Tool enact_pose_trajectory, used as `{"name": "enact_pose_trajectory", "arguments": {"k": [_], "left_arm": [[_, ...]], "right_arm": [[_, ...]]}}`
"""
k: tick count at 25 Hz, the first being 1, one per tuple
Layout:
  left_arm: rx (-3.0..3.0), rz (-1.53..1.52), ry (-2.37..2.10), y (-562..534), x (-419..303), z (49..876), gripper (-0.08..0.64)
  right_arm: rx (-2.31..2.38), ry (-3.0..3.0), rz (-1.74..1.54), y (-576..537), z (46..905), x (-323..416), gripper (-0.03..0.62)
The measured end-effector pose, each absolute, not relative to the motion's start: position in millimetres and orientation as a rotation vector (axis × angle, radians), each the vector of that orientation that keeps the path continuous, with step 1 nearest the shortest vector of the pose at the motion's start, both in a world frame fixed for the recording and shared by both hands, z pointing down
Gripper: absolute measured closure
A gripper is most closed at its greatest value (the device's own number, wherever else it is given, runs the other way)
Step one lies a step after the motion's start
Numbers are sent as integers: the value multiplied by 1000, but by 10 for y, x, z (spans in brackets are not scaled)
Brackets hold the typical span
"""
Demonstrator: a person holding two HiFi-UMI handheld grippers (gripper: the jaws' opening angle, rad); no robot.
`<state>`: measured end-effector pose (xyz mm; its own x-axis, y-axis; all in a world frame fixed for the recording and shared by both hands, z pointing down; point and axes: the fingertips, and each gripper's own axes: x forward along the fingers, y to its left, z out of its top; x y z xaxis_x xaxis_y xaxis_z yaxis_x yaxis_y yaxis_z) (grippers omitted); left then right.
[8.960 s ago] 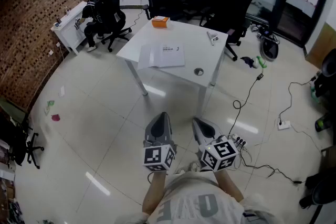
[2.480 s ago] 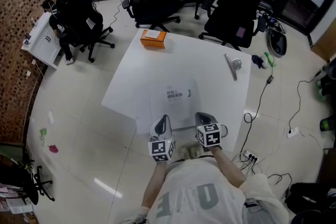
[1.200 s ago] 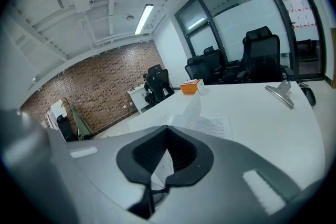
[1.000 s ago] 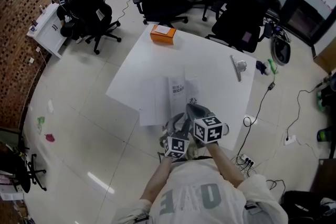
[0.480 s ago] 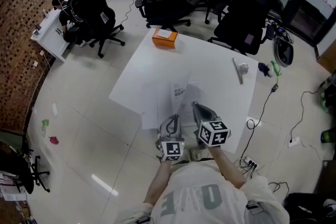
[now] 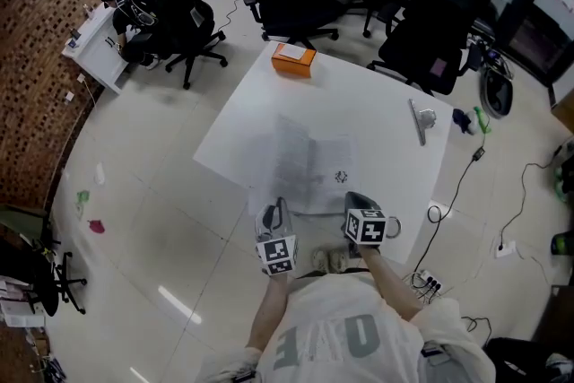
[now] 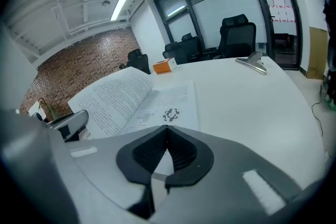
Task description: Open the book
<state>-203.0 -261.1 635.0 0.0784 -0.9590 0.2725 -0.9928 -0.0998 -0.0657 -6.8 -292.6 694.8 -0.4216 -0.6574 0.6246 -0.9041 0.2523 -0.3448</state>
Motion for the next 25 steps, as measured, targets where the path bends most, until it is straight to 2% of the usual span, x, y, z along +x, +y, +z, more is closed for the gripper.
{"name": "enact_pose_trajectory", "arguments": {"k": [7,20,25], "left_arm": [[1910,281,-2004,-2466,-2437,6769,499],[1730,94,-1905,-2463,-2521,7147,481],[1751,159,-1956,-2478,-2501,7154,466]], "right_arm": [[1359,-2136,895,-2903,7121,-194,591],[1297,-2118,790,-2897,7172,-194,590],[1291,-2121,790,-2902,7180,-193,589]]}}
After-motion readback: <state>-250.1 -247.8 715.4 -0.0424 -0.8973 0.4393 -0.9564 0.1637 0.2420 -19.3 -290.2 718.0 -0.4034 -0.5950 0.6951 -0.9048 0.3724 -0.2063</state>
